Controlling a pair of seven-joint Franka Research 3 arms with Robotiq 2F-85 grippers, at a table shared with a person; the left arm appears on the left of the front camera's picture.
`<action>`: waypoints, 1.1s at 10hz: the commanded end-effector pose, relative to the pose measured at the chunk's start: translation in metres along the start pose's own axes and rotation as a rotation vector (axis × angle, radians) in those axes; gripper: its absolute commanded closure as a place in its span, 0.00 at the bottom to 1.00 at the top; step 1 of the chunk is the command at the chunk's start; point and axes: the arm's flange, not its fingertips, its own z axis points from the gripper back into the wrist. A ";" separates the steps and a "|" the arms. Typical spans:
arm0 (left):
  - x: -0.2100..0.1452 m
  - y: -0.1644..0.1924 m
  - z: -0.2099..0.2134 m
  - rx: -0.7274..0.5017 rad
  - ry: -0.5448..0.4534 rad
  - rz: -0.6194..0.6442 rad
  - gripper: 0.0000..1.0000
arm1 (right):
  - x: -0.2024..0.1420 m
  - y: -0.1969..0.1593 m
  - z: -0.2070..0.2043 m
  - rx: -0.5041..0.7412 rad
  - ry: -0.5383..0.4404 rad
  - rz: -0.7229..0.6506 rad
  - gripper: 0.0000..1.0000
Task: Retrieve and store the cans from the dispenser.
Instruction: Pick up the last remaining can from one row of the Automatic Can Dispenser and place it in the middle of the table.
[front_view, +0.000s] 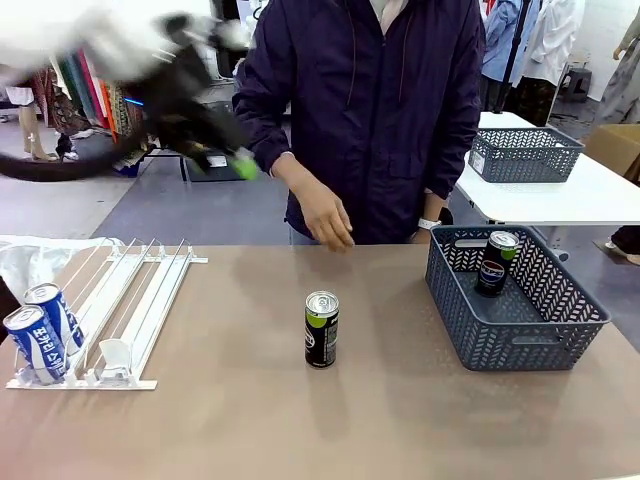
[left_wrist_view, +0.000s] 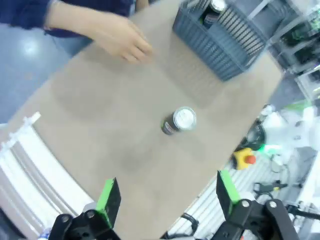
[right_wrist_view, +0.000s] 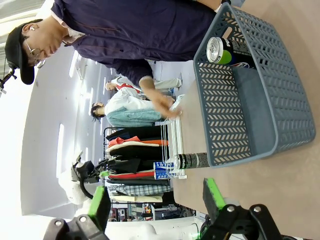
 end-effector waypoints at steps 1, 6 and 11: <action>-0.084 0.084 0.075 -0.067 -0.098 0.262 0.00 | 0.000 0.003 0.000 0.008 0.001 -0.003 0.00; -0.255 0.199 0.129 -0.381 -0.428 0.812 0.00 | 0.000 0.003 0.000 0.008 0.001 -0.003 0.00; -0.269 0.206 0.151 -0.329 -0.349 0.788 0.00 | 0.000 0.003 0.000 0.008 0.001 -0.003 0.00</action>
